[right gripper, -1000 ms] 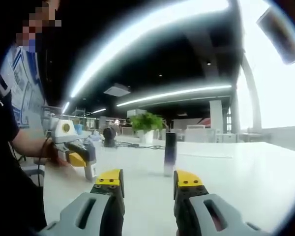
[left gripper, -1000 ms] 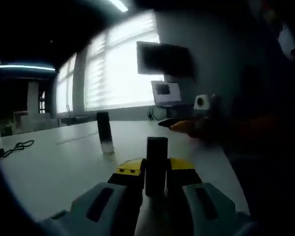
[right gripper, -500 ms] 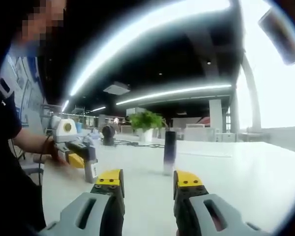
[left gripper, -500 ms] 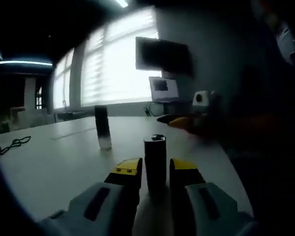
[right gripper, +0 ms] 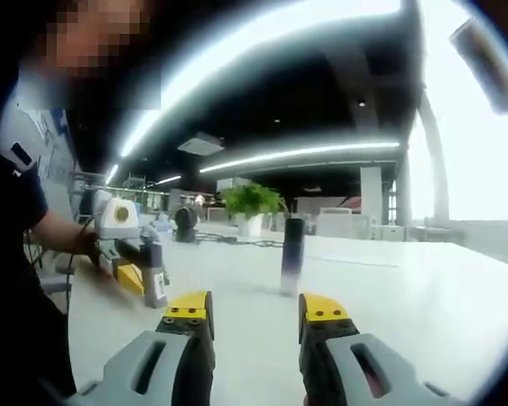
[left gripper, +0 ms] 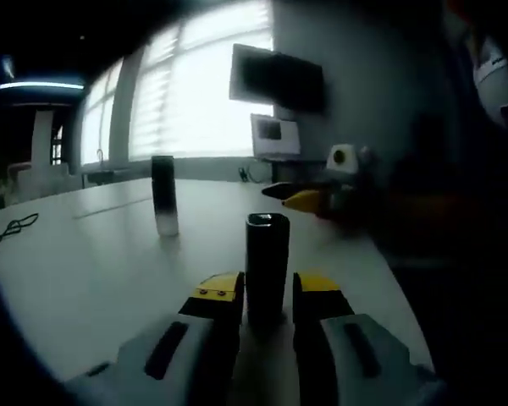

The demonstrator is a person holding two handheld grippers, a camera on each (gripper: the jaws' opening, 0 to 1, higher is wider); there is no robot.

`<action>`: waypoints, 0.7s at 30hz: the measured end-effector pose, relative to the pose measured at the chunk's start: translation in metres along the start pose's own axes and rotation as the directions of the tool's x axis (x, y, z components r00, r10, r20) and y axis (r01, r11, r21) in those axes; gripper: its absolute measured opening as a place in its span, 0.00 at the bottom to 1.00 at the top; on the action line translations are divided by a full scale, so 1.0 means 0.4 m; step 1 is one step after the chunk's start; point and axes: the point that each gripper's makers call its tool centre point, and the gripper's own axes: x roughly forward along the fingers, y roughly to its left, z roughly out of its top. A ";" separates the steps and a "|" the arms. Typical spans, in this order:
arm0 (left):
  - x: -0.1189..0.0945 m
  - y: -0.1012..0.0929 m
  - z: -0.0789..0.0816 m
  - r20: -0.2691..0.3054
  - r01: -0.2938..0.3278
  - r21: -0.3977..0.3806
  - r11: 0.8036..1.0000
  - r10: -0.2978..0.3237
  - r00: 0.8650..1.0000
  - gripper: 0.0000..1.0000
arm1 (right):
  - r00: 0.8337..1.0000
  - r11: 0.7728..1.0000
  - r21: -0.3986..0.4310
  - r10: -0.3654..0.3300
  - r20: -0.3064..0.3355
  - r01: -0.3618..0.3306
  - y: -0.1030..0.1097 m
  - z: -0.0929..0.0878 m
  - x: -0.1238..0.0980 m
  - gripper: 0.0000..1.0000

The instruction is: Pick up cosmetic bottle twist off cap place on table pick up cap screw tight cap place on table

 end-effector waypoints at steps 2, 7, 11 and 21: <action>0.002 0.003 0.001 0.002 0.001 -0.002 1.000 -0.001 1.000 0.12 | 1.000 1.000 -0.004 -0.002 -0.008 0.002 -0.004 -0.005 0.002 0.33; 0.009 0.005 -0.009 -0.025 -0.005 -0.023 1.000 0.005 1.000 0.09 | 1.000 1.000 -0.010 -0.007 -0.026 0.007 -0.010 -0.017 0.005 0.33; 0.004 0.012 -0.006 -0.021 -0.025 -0.006 1.000 0.025 0.999 0.08 | 0.999 1.000 -0.015 -0.009 -0.038 0.009 -0.012 -0.023 0.007 0.32; 0.008 0.055 0.108 0.223 -0.043 -0.071 0.997 0.058 0.973 0.08 | 0.988 0.983 0.183 -0.046 0.148 0.019 -0.015 0.074 -0.012 0.24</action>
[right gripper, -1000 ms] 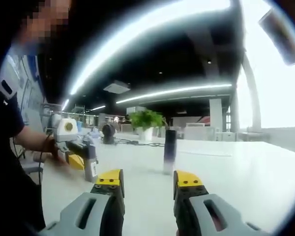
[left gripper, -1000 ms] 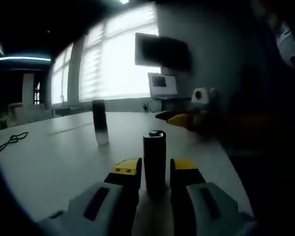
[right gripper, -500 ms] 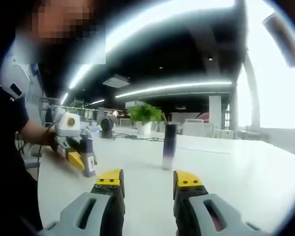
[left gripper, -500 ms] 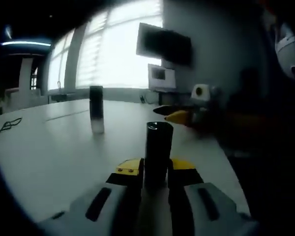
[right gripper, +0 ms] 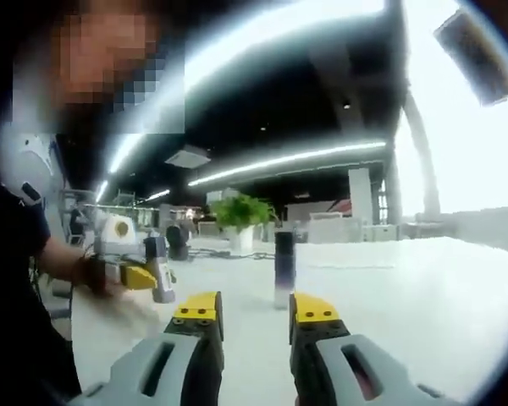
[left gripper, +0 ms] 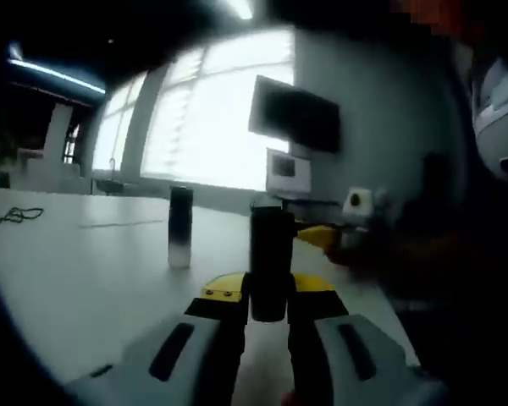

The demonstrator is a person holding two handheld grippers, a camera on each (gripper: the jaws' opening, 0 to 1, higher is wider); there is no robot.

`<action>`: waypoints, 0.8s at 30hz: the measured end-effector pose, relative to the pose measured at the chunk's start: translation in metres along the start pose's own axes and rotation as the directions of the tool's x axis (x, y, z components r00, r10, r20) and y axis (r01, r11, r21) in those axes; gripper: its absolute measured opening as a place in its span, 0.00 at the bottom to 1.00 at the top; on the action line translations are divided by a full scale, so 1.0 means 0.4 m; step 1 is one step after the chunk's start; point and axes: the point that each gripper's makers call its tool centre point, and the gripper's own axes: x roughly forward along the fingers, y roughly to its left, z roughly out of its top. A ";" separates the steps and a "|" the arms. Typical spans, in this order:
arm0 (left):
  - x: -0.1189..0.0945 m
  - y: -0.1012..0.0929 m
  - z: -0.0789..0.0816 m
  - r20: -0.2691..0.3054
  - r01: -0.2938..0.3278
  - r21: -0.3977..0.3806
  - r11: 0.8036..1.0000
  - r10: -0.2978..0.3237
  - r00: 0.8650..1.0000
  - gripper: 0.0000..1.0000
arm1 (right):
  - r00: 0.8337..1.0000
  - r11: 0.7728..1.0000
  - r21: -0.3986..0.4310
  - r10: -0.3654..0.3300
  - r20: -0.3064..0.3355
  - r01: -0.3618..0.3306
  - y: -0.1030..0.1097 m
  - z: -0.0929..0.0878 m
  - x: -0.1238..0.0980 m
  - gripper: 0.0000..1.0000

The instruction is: Pick up cosmetic bottle twist off cap place on table pick up cap screw tight cap place on table

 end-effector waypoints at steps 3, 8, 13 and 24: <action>0.014 0.014 0.027 0.043 0.003 -0.046 0.999 -0.001 0.999 0.08 | 1.000 1.000 -0.014 0.000 0.003 0.000 0.026 0.006 0.008 0.24; 0.038 -0.009 0.047 0.065 0.062 0.010 0.998 -0.062 0.996 0.08 | 0.999 0.999 -0.007 0.036 0.004 -0.036 0.060 0.003 0.038 0.24; 0.057 -0.001 0.029 0.023 0.041 0.103 0.994 -0.044 0.999 0.08 | 1.000 1.000 -0.001 0.024 -0.012 -0.024 0.053 -0.015 0.040 0.24; 0.055 -0.009 0.022 0.030 0.057 0.143 0.988 -0.062 0.998 0.08 | 0.996 0.999 -0.010 -0.045 -0.071 0.044 0.018 -0.050 0.051 0.22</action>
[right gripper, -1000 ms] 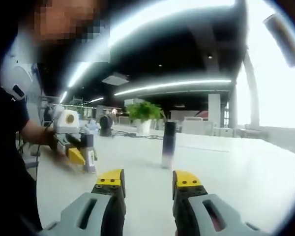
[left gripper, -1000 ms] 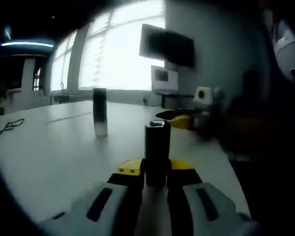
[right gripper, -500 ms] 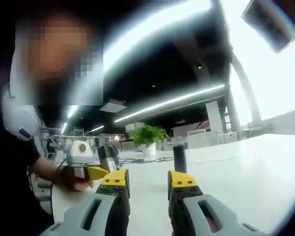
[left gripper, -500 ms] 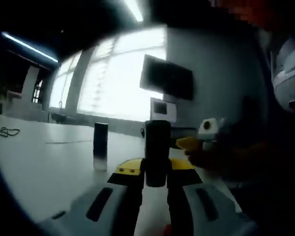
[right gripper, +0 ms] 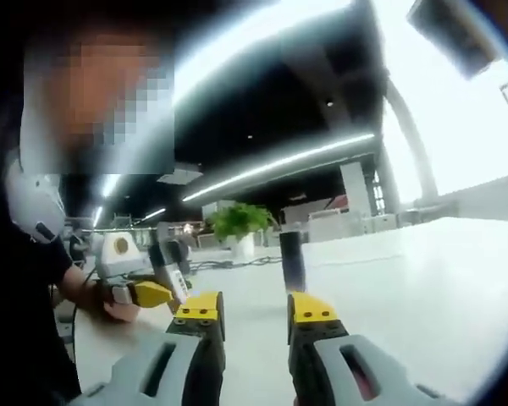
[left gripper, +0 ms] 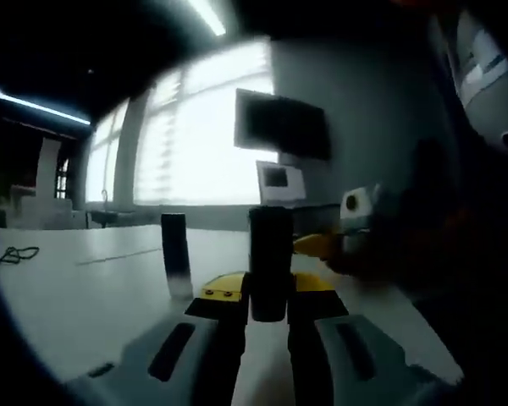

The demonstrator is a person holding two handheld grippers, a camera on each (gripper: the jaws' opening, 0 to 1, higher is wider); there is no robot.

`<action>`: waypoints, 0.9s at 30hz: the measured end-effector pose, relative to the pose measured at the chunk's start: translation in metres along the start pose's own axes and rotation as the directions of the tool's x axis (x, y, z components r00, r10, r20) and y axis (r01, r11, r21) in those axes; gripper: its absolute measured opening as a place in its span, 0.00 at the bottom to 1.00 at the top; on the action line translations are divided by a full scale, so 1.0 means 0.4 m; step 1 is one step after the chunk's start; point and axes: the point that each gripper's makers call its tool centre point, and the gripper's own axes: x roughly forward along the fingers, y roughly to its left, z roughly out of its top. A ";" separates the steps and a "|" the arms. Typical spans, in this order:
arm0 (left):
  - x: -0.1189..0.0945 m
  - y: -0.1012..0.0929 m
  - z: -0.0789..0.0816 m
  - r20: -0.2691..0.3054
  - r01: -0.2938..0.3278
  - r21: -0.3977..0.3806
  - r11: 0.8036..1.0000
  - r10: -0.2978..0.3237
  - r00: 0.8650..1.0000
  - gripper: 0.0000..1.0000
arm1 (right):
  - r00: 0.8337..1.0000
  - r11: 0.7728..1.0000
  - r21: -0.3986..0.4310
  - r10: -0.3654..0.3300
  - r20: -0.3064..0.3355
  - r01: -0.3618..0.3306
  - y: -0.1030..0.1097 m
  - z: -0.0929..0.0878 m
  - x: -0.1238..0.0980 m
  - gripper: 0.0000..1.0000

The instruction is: Pick up cosmetic bottle twist off cap place on table pick up cap screw tight cap place on table

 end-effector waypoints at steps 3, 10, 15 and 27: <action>0.005 -0.002 0.002 0.016 0.011 -0.025 1.000 -0.011 1.000 0.08 | 1.000 1.000 -0.002 -0.008 -0.005 0.008 -0.005 -0.002 -0.001 0.22; 0.015 -0.004 -0.021 -0.031 0.013 -0.043 0.999 -0.014 0.999 0.08 | 1.000 1.000 0.008 -0.018 -0.003 0.018 -0.011 0.000 -0.001 0.22; 0.014 -0.007 -0.032 -0.051 -0.003 -0.001 1.000 0.002 0.999 0.08 | 1.000 1.000 0.013 0.001 -0.006 -0.001 0.004 0.005 -0.003 0.22; 0.017 0.020 -0.071 -0.139 -0.067 -0.024 0.997 0.063 0.988 0.08 | 0.999 0.999 -0.025 0.024 -0.031 -0.025 0.161 0.068 0.052 0.23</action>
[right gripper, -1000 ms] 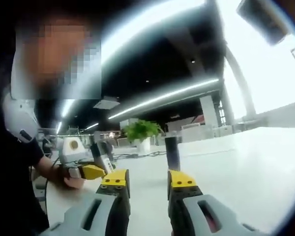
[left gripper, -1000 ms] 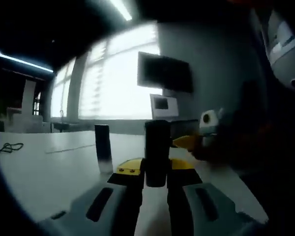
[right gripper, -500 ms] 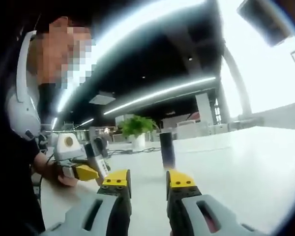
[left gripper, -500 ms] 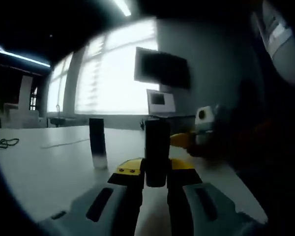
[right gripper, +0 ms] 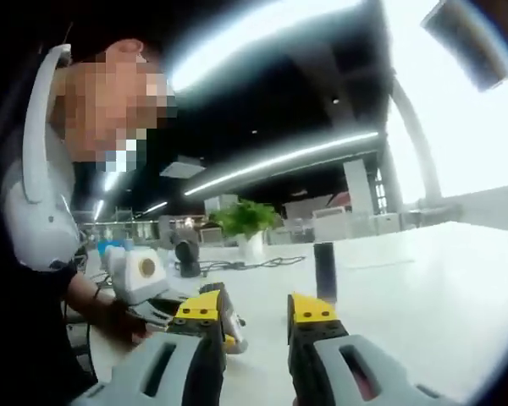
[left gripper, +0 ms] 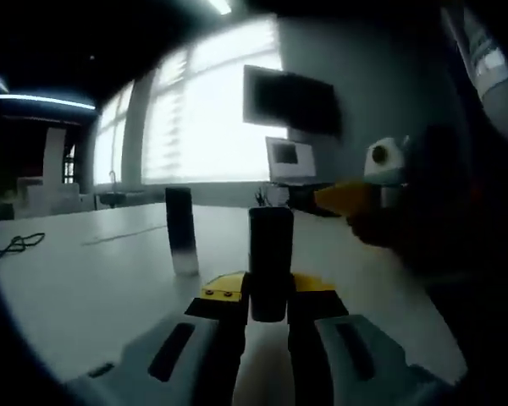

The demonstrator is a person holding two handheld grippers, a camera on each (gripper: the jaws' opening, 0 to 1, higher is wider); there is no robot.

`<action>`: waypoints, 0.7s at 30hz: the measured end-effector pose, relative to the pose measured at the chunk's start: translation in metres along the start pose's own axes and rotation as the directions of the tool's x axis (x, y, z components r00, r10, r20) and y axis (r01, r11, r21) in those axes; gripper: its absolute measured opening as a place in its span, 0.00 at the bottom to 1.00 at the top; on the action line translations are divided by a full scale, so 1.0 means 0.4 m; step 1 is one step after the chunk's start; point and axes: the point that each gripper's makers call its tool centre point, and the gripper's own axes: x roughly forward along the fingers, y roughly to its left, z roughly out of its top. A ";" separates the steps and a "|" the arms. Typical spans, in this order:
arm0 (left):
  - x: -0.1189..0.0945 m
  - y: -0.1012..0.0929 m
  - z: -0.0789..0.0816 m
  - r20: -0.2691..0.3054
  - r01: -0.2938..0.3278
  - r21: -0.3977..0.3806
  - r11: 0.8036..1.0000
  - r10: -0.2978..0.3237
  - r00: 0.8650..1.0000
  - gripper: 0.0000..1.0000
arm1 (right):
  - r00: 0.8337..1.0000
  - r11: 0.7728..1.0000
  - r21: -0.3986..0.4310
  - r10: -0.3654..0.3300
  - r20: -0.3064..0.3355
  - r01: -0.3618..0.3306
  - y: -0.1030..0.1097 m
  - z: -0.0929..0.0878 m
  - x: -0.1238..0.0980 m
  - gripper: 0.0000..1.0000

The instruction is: Pick up cosmetic bottle twist off cap place on table pick up cap screw tight cap place on table

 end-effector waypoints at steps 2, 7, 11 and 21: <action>0.003 -0.001 -0.005 -0.012 -0.001 0.005 1.000 0.001 1.000 0.08 | 1.000 1.000 -0.025 0.002 -0.011 -0.002 0.023 0.006 0.018 0.23; 0.006 0.004 -0.019 -0.040 -0.002 0.000 1.000 0.002 0.999 0.08 | 0.998 0.996 -0.086 -0.042 -0.037 0.039 0.049 -0.002 0.055 0.23; 0.013 0.002 -0.041 -0.085 -0.005 -0.003 1.000 0.005 0.996 0.08 | 0.996 0.995 -0.080 -0.066 -0.061 0.061 0.064 -0.035 0.076 0.23; 0.019 -0.008 -0.063 -0.133 0.006 0.052 0.999 0.001 0.991 0.08 | 0.982 0.986 -0.098 -0.144 -0.122 0.132 0.037 -0.089 0.095 0.16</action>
